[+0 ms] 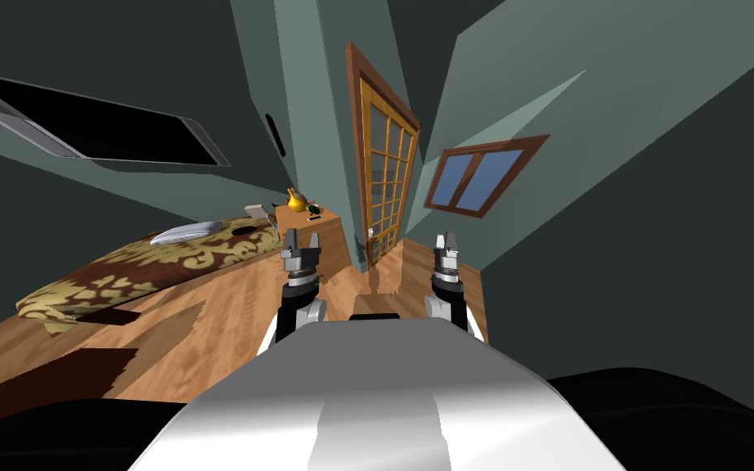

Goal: Pull the door open

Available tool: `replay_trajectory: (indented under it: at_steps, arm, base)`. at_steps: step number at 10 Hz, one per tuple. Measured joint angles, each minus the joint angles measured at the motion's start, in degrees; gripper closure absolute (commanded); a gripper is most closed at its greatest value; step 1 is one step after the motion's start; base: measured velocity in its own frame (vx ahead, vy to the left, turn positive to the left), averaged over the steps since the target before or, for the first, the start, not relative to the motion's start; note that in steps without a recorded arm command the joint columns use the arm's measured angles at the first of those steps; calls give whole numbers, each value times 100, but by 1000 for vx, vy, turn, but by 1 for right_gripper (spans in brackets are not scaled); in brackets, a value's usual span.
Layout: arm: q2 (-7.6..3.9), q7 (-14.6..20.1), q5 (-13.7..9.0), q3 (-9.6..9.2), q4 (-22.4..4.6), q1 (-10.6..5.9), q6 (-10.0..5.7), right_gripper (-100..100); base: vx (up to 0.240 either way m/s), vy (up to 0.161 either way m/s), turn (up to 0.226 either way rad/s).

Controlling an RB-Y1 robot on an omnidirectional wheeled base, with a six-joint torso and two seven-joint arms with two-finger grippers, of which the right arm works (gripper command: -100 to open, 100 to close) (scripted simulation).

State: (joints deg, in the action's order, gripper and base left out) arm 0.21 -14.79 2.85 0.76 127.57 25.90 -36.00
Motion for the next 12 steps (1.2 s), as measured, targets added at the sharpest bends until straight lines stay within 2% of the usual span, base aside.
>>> replay_trajectory:
  at_steps: [3,5,8,9,12]
  arm:
    - [-109,-212,105,32,-360,-53,-95,-100]
    - [-142,-405,213,10,-672,-124,-190,-100]
    - [-255,-674,343,77,-1194,-340,-265,-100]
    - [-292,-761,388,90,-1344,-360,-302,-100]
    - [-341,-1105,573,82,-1860,-538,-403,-100]
  base:
    - [91,-3,82]
    - [93,-21,96]
    - [90,-26,98]
    - [99,-15,116]
    - [97,-22,105]
